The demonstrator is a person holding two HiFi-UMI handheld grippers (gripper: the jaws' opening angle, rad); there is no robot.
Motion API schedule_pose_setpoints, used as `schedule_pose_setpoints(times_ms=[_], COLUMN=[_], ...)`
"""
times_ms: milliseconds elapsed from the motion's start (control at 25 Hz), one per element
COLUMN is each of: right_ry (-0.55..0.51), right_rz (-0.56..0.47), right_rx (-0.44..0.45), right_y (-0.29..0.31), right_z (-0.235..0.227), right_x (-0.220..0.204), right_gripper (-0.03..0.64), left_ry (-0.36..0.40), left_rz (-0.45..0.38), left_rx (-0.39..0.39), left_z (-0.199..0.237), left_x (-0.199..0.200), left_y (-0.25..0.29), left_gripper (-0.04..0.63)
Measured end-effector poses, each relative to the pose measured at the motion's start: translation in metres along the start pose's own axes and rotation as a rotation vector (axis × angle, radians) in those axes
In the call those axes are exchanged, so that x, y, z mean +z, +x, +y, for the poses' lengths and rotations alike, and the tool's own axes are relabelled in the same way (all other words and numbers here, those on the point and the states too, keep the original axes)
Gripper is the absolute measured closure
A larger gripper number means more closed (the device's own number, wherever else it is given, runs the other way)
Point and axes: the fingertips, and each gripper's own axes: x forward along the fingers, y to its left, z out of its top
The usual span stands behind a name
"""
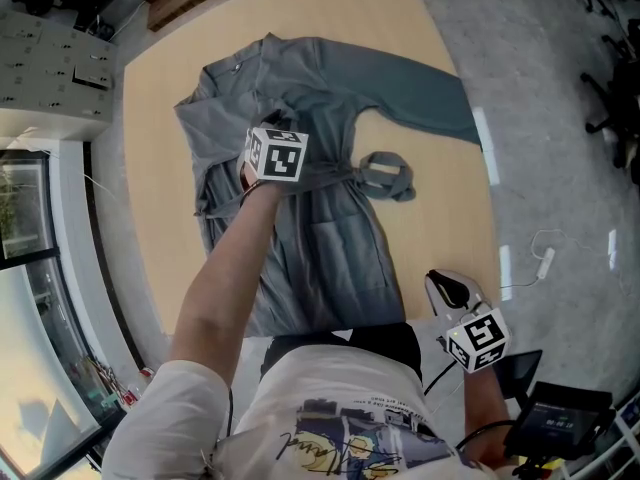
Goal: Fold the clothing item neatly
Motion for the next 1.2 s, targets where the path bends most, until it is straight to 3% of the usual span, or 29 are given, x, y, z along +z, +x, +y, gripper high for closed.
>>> schedule_pose_setpoints(times_ms=[240,400,560,640,960,1200], right_ry=[-0.004,-0.010,-0.018,-0.025,-0.063,-0.115], right_rz=[-0.011,-0.021,-0.018,-0.021,-0.034,-0.049], right_rx=[0.005,0.015,0.023,0.024,-0.004,-0.038], right_y=[0.001,0.002,0.004,0.005,0.006,0.007], right_z=[-0.002,0.001,0.001,0.003,0.007,0.025], right_x=[0.003,0.005,0.006,0.006,0.015,0.028], right_gripper=[0.600,0.600,0.600,0.600,0.600,0.600], left_ry=[0.087,0.090,0.187,0.169,0.119,0.041], left_rz=[0.065,0.075,0.131,0.131,0.060,-0.105], left_rx=[0.035,0.039,0.097,0.092,0.072,0.004], left_z=[-0.001,0.000,0.009,0.012,0.021,0.021], left_x=[-0.003,-0.006,-0.013,-0.016,-0.025,-0.023], left_y=[-0.006,-0.014,-0.020,-0.026,-0.065,-0.131], left_gripper=[0.452,0.438,0.417,0.411,0.411,0.413])
